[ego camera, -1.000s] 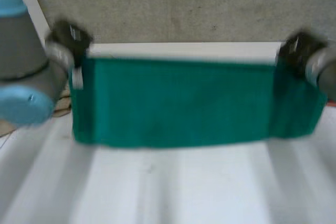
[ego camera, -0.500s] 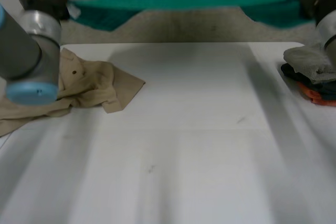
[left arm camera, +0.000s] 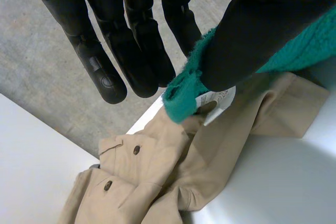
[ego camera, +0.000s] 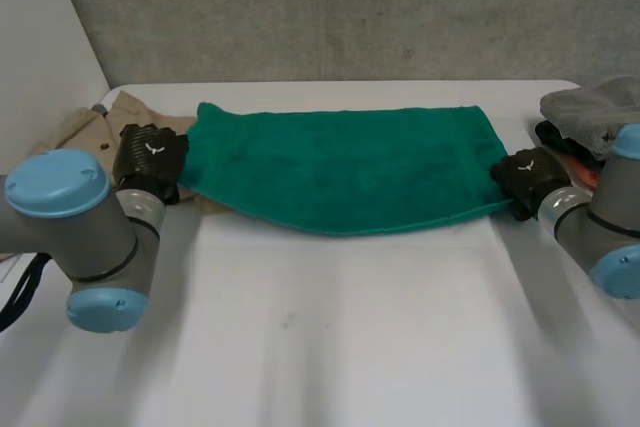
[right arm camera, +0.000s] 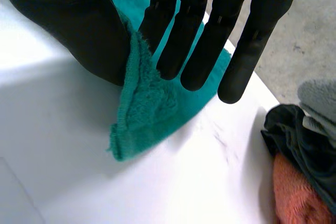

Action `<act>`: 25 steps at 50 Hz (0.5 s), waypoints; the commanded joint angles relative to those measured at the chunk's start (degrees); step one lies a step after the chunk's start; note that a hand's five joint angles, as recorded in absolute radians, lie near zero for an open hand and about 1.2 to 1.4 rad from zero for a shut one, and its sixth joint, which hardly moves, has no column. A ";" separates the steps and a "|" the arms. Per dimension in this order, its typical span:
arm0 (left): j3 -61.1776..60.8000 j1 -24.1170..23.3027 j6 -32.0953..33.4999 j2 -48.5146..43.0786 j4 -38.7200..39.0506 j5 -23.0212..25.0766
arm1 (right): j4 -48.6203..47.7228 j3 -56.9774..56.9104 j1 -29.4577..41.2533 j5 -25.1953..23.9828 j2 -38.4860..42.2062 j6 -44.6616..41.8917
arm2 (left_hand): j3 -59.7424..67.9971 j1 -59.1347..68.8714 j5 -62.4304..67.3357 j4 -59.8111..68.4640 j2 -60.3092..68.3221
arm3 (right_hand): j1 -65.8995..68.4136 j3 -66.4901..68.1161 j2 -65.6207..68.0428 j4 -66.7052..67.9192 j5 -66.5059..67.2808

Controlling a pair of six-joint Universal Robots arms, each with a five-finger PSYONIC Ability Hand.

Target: Fold the laundry.

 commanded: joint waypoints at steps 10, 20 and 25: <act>-14.49 0.36 4.43 14.56 -24.47 2.98 | 24.73 11.21 -6.66 0.23 -15.46 -18.71 | 11.66 14.66 12.45 11.08 11.34 | 15.23 11.74 12.22 11.42 13.27; -21.37 0.45 20.09 23.46 -47.54 3.86 | 40.08 20.72 -13.26 -1.25 -24.80 -35.89 | 11.66 14.66 12.45 11.08 11.34 | 15.23 11.74 12.22 11.42 13.27; -14.19 -0.77 18.52 21.98 -40.19 4.66 | 31.66 17.31 -9.94 -1.35 -21.30 -30.03 | 11.66 14.66 12.45 11.08 11.34 | 15.23 11.74 12.22 11.42 13.27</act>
